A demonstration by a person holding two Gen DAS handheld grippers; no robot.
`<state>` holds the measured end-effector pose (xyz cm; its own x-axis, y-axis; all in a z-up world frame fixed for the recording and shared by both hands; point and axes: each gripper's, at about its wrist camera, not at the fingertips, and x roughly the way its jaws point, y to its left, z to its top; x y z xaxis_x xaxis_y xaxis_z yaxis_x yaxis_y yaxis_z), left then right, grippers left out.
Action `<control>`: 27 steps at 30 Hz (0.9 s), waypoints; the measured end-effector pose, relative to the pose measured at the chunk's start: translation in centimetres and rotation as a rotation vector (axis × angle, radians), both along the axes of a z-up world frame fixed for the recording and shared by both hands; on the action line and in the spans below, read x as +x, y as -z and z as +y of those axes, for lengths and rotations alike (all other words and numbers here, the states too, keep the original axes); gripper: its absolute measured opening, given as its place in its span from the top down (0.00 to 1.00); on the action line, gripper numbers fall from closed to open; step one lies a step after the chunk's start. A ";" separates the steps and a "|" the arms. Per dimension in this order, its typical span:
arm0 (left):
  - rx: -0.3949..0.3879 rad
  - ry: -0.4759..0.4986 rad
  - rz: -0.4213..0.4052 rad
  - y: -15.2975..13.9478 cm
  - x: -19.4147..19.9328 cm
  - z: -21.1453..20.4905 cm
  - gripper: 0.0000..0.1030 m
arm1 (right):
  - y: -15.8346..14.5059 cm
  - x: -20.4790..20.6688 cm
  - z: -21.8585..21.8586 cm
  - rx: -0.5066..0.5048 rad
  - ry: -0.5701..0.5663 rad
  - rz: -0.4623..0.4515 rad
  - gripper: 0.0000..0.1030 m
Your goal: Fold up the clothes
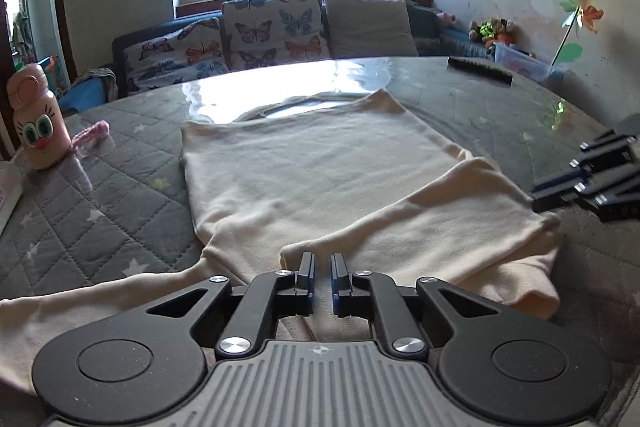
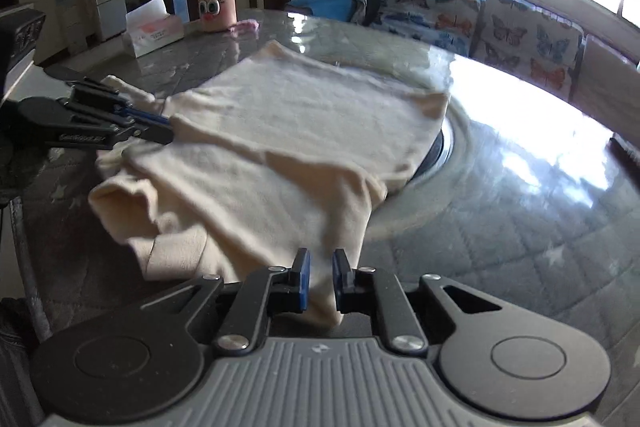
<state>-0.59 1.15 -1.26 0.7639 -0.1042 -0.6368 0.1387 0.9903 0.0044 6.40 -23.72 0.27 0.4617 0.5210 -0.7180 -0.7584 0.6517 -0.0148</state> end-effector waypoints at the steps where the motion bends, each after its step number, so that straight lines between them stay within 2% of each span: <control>1: -0.005 0.001 -0.002 -0.1 -0.2 -0.1 0.91 | -0.3 0.4 0.2 0.015 0.007 -0.008 0.89; 5: -0.013 -0.010 0.004 0.0 -0.8 0.0 0.88 | -0.4 2.2 2.0 0.052 0.030 -0.038 0.88; 8: -0.016 -0.044 0.018 0.4 -1.6 0.9 0.88 | 0.6 3.5 3.2 0.038 0.052 -0.035 0.87; 10: -0.027 -0.085 0.015 0.3 -2.6 2.1 0.82 | 0.8 3.4 3.6 0.035 0.055 -0.039 0.87; 13: -0.032 -0.174 0.007 0.1 -3.9 4.5 0.71 | 1.1 3.3 4.2 0.030 0.058 -0.046 0.80; 15: -0.033 -0.245 0.010 0.2 -4.5 6.3 0.71 | 1.1 3.0 4.8 0.029 0.050 -0.052 0.69; 22: -0.015 -0.501 0.013 0.2 -6.4 12.1 0.65 | 1.0 0.9 9.9 0.041 -0.104 -0.025 0.69; 27: -0.020 -0.638 0.009 0.1 -7.9 15.3 0.59 | 1.3 0.1 13.5 0.041 -0.168 -0.042 0.70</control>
